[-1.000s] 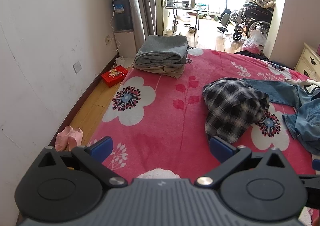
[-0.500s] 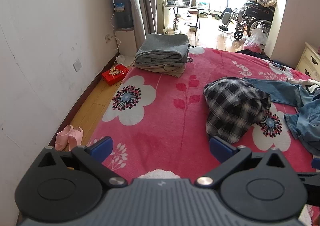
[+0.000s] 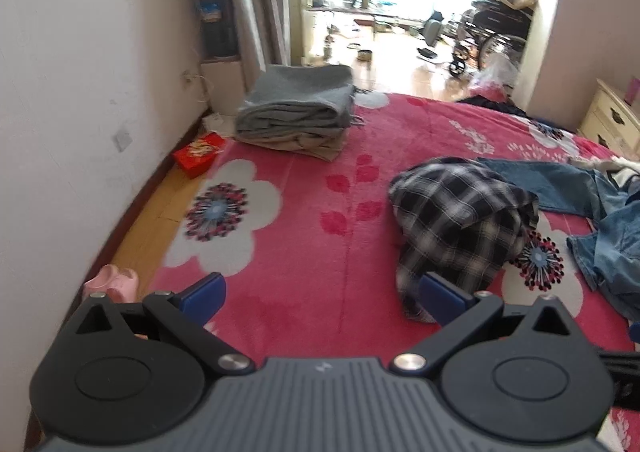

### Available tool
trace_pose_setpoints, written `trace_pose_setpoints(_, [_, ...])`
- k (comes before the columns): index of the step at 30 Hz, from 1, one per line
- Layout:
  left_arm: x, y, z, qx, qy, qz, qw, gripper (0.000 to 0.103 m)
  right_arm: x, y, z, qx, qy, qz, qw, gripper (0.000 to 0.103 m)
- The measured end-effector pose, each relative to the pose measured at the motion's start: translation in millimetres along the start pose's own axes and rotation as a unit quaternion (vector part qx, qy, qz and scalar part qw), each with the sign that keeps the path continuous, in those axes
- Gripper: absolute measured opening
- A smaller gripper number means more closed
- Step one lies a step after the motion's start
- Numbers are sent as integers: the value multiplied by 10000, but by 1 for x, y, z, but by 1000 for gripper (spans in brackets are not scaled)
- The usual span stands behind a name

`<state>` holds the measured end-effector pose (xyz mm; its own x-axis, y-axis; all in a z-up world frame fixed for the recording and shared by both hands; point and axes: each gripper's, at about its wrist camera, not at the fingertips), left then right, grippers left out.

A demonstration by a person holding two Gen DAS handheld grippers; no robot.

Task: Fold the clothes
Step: 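Grasp the plaid shirt with the left gripper while the right gripper grasps it too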

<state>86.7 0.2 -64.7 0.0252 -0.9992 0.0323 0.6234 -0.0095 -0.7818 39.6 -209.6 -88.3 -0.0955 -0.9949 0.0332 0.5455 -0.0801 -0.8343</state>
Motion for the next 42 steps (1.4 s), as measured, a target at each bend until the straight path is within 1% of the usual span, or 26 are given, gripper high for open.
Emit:
trace_pose_setpoints(4, [18, 51, 9, -166, 182, -122, 9996, 103, 29, 36, 11, -49, 105, -20, 9999, 102])
trace_pose_setpoints(5, [23, 63, 12, -210, 154, -82, 9996, 103, 37, 47, 15, -73, 130, 15, 9999, 102])
trace_pose_setpoints(7, [35, 91, 19, -266, 194, -172, 9993, 103, 54, 67, 23, -114, 210, 130, 9996, 102])
trace_pose_setpoints(9, [48, 119, 25, -317, 254, -268, 9988, 103, 74, 92, 35, -166, 484, 338, 9981, 102])
trace_pose_setpoints(12, [69, 156, 33, -299, 508, -453, 9972, 102, 99, 126, 56, -197, 1034, 652, 9923, 102])
trace_pose_setpoints(14, [83, 177, 38, -324, 742, -600, 9949, 99, 112, 149, 74, -99, 1311, 826, 9879, 102])
trace_pose_setpoints(18, [111, 219, 46, -377, 1218, -896, 9878, 92, 129, 191, 110, 189, 1704, 1083, 9792, 102])
trace_pose_setpoints(20, [124, 238, 49, -439, 1426, -1021, 9835, 86, 136, 216, 129, 265, 1887, 1223, 9740, 102])
trace_pose_setpoints(21, [128, 245, 50, -501, 1471, -1057, 9822, 83, 138, 228, 137, 250, 1947, 1304, 9718, 102])
trace_pose_setpoints(23, [133, 255, 51, -610, 1467, -1128, 9808, 77, 141, 258, 152, 101, 2034, 1280, 9706, 101])
trace_pose_setpoints(25, [136, 263, 51, -699, 1354, -1203, 9810, 63, 141, 285, 160, -102, 2095, 1200, 9704, 99])
trace_pose_setpoints(26, [136, 264, 51, -737, 1290, -1233, 9812, 61, 140, 296, 161, -208, 2090, 1216, 9701, 95])
trace_pose_setpoints(27, [136, 264, 51, -775, 1225, -1263, 9813, 55, 140, 308, 162, -315, 2079, 1240, 9697, 77])
trace_pose_setpoints(28, [134, 263, 51, -790, 1189, -1284, 9814, 45, 139, 314, 161, -398, 2110, 1370, 9670, 53])
trace_pose_setpoints(29, [133, 262, 50, -803, 1173, -1290, 9814, 41, 139, 320, 161, -477, 2147, 1513, 9637, 43])
trace_pose_setpoints(30, [132, 260, 50, -817, 1160, -1295, 9814, 33, 138, 319, 159, -458, 2195, 1655, 9604, 30])
trace_pose_setpoints(31, [130, 258, 49, -833, 1178, -1295, 9810, 24, 136, 313, 158, -364, 2109, 1728, 9614, 19])
trace_pose_setpoints(33, [131, 251, 47, -796, 1309, -1329, 9792, 16, 133, 298, 155, -174, 1927, 1906, 9624, 13])
trace_pose_setpoints(35, [132, 242, 43, -763, 1441, -1393, 9767, 13, 133, 279, 146, 0, 1877, 2359, 9535, 11])
trace_pose_setpoints(36, [131, 235, 40, -752, 1503, -1442, 9752, 12, 132, 270, 142, 58, 1788, 2595, 9490, 10])
trace_pose_setpoints(37, [131, 229, 38, -741, 1565, -1491, 9735, 11, 130, 261, 138, 110, 1653, 2821, 9450, 7])
trace_pose_setpoints(38, [131, 222, 35, -745, 1604, -1584, 9714, 11, 128, 251, 133, 161, 1511, 3045, 9403, 7])
trace_pose_setpoints(41, [130, 199, 19, -845, 1792, -1853, 9625, 9, 121, 223, 118, 234, 1157, 3584, 9261, 7])
trace_pose_setpoints(42, [131, 192, 14, -886, 1870, -1940, 9589, 9, 123, 214, 110, 264, 1141, 3706, 9214, 6])
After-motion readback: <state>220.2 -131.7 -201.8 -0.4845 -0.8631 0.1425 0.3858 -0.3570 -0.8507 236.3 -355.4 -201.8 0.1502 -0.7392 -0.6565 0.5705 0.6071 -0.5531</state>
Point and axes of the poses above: each gripper's, at about its wrist camera, not at the fingertips, and y roughly the way its jaws point, x to its right, z to its top, and after that the axes turned 6 degrees about -y, right-handed
